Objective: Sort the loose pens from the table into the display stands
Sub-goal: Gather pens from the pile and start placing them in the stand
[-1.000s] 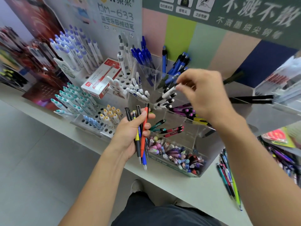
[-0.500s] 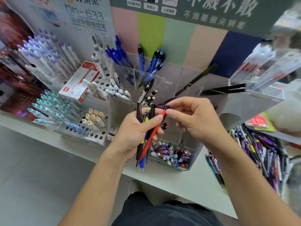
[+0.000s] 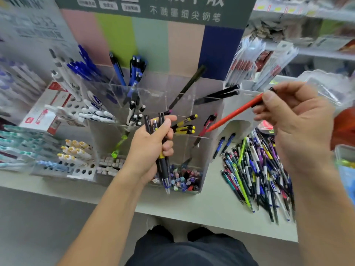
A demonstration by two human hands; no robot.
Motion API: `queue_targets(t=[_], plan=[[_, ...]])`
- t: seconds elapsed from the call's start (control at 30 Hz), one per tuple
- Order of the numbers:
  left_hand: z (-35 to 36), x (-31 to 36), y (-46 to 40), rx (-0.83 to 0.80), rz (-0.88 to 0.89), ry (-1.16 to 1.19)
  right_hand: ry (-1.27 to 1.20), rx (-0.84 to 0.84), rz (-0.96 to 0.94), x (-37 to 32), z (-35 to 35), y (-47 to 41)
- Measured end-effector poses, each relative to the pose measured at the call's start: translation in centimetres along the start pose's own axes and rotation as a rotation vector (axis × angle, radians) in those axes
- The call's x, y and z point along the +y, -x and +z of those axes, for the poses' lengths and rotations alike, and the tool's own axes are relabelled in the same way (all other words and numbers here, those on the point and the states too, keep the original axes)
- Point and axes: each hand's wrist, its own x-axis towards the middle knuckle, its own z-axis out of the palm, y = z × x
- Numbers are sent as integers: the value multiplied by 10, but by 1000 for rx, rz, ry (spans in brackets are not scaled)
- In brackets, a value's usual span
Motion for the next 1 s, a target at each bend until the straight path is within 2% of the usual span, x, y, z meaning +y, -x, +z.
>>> queue_targets(t=[0.27,0.43,0.53,0.67,0.77,0.87,0.93,1.0], plan=[[-36,2,12,52,46,182,217,-129,-52,41,43,32],[-69,-3,23,161,31,233,577,-327,-207,79,83,59],[-77,-8,26,267,-14,274,701,-342,-160,99,98,64],[-79,-13,27,308,-49,432,907,-330,-90,109,102,61],[-78,-13,22,302,-62,529,1023,-317,-161,103,101,55],[-77,-10,20,260,-68,511,1216,-416,-87,97,97,51],[-77,-7,20,190,-66,419,1317,-445,-53,87,93,53],[-75,-6,21,105,-49,249,1197,-435,-87,70,92,56]])
